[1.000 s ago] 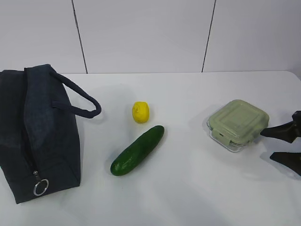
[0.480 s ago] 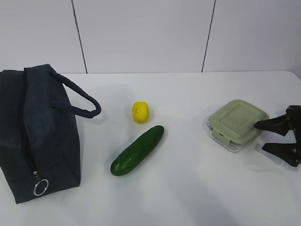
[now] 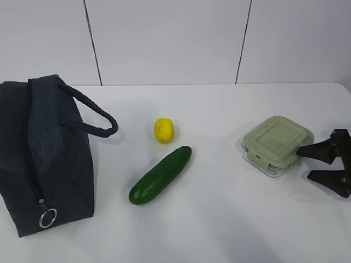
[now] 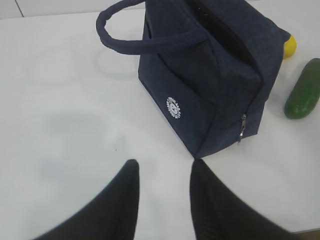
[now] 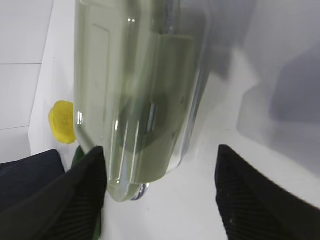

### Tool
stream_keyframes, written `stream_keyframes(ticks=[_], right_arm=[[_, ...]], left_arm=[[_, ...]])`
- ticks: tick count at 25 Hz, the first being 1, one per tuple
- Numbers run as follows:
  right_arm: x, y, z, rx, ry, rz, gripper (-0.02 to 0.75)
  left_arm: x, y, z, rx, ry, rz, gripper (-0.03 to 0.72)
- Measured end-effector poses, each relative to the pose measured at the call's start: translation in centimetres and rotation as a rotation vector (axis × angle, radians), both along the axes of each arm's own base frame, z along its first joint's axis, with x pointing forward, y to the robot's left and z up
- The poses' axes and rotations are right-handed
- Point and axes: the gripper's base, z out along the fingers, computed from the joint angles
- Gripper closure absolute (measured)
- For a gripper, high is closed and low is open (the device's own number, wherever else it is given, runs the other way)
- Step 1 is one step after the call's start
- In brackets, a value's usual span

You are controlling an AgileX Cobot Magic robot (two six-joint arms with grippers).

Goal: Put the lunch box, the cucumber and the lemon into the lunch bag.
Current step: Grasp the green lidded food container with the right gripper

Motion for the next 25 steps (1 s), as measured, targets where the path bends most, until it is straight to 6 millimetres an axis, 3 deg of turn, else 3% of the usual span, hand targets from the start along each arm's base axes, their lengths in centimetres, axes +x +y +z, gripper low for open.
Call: stream_keyframes(ticks=[5, 11, 21, 25], right_arm=[[0.1, -0.3, -0.2, -0.030, 0.017, -0.013, 0.230], [0.1, -0.4, -0.4, -0.045, 0.024, -0.014, 0.150], [1.0, -0.6, 0.1, -0.036, -0.021, 0.000, 0.140], [1.3, -0.7, -0.6, -0.023, -0.008, 0.001, 0.140]], left_arm=[[0.0, 0.0, 0.0, 0.000, 0.000, 0.000, 0.445], [0.0, 0.0, 0.0, 0.000, 0.000, 0.000, 0.445], [0.0, 0.0, 0.0, 0.000, 0.000, 0.000, 0.445], [0.0, 0.0, 0.0, 0.000, 0.000, 0.000, 0.445]])
